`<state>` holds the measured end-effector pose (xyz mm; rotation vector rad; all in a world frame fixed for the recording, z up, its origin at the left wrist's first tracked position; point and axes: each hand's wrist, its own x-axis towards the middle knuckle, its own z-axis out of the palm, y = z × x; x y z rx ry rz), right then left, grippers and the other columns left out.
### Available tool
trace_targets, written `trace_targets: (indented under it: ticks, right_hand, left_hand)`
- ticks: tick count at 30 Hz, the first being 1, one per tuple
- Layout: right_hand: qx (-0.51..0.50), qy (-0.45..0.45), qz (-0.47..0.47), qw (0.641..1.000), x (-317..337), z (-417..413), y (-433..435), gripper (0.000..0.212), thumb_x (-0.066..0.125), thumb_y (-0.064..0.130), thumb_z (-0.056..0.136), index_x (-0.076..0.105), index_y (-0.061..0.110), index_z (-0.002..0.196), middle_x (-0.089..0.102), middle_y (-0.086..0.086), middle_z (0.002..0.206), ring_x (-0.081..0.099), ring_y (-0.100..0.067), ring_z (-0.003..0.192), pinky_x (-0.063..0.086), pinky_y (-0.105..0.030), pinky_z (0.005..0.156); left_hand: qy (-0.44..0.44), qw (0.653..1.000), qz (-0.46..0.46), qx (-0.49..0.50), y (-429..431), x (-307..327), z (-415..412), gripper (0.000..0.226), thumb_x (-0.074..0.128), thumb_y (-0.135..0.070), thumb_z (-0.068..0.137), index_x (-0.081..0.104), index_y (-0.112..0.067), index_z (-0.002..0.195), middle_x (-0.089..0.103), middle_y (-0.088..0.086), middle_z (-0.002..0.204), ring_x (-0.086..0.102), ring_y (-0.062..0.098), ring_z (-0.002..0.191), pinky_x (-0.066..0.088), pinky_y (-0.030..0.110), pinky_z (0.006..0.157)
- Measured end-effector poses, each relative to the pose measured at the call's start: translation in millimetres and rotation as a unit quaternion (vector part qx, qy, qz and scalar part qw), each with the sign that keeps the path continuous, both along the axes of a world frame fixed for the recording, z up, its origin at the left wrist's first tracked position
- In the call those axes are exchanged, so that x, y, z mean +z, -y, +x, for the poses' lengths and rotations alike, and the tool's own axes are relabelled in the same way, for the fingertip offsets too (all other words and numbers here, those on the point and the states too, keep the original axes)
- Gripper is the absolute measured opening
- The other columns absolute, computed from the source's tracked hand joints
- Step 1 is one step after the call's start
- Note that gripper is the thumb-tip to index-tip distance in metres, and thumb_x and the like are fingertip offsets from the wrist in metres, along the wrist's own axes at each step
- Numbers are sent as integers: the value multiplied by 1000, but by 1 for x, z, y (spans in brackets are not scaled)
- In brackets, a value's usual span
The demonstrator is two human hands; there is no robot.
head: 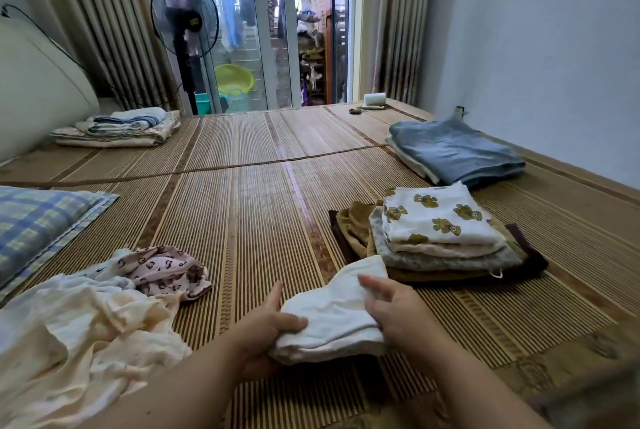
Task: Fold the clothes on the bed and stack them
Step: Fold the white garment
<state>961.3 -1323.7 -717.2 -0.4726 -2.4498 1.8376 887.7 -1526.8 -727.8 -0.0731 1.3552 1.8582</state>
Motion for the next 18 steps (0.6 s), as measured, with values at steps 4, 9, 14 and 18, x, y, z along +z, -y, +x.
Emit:
trace_targets:
  ticks: [4,9,14,18]
  right_hand:
    - [-19,-65,-67,995,38,5,-38,42,53,3,89,65,33,116,57,13,108,62,3,59,46,-14,50]
    - [-72,-122,28,989,85,-28,-104,37,55,6,88,66,33,110,63,11,111,62,-5,80,46,-17,64]
    - [-104,-116,25,987,99,-66,-177,46,52,2,86,62,32,120,63,-2,81,49,-5,40,40,-21,38]
    - [-156,-20,242,958,69,-101,-217,57,51,8,87,45,24,141,49,-7,139,58,-17,110,47,-28,87]
  left_hand:
    - [-43,991,117,-44,-37,28,-4,104,58,14,70,23,-48,145,32,18,140,67,44,88,59,41,56]
    - [-126,985,109,-31,-109,86,-40,93,57,17,67,42,-40,139,43,10,125,70,37,83,59,38,53]
    - [-237,970,8,-42,-181,113,-87,80,55,17,82,43,-39,138,43,6,129,65,36,96,60,43,70]
    - [-414,851,-317,-60,-228,92,-115,73,67,-22,86,30,-36,147,29,12,152,50,32,119,48,44,97]
